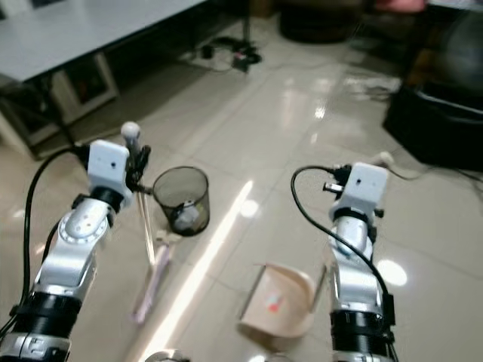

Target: Sweep floor

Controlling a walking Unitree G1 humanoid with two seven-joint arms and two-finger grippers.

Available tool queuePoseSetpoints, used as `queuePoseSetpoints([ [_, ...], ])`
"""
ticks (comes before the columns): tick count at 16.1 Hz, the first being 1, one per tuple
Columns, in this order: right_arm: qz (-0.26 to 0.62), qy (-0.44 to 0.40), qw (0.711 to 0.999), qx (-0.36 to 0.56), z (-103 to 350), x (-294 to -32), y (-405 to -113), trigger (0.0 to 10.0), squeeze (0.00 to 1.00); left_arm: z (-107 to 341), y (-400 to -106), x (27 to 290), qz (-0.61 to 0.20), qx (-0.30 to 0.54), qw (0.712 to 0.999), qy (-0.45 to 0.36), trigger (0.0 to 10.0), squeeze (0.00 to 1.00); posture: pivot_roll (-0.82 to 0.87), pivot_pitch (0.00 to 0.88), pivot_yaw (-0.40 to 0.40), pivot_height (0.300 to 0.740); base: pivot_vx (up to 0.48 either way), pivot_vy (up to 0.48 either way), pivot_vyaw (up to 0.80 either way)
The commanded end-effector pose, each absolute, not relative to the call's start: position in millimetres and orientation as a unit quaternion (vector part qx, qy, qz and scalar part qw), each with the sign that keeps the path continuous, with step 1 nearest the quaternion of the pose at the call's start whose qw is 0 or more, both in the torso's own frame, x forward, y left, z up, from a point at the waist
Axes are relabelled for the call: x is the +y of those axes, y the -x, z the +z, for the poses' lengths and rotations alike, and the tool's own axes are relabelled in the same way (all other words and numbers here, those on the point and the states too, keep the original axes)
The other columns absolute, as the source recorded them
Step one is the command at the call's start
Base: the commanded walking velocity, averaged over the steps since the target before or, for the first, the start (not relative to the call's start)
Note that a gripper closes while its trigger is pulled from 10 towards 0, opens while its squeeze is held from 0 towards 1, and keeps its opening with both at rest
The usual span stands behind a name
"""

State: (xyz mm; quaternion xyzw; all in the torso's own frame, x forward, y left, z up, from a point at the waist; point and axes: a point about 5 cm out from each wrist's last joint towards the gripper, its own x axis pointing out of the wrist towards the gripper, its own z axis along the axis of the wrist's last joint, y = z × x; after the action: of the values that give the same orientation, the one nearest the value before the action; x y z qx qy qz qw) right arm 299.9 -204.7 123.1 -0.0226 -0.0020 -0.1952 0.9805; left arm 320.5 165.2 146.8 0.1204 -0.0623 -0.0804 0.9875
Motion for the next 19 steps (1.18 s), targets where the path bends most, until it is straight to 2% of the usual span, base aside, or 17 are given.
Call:
queuePoseSetpoints([
  [1,-0.182,0.009,0.983,-0.025,132.2,-195.2,-303.3,10.0,0.0,159.3,-322.4,173.3,-0.069,-0.087,0.984,-0.141,10.0,0.0,0.04,0.031,0.041,0.74,0.0,0.476,-0.8],
  [9,-0.149,0.006,0.988,-0.032,133.7,-188.2,-308.3,10.0,0.0,159.8,-322.9,175.8,-0.067,-0.089,0.983,-0.143,10.0,0.0,0.04,0.012,0.038,0.74,0.0,0.476,-0.78],
  [19,-0.108,0.003,0.993,-0.049,137.7,-179.2,-310.0,10.0,0.0,160.8,-323.4,174.7,-0.066,-0.093,0.983,-0.143,10.0,0.0,0.04,0.005,0.042,0.74,0.0,0.476,0.0],
])
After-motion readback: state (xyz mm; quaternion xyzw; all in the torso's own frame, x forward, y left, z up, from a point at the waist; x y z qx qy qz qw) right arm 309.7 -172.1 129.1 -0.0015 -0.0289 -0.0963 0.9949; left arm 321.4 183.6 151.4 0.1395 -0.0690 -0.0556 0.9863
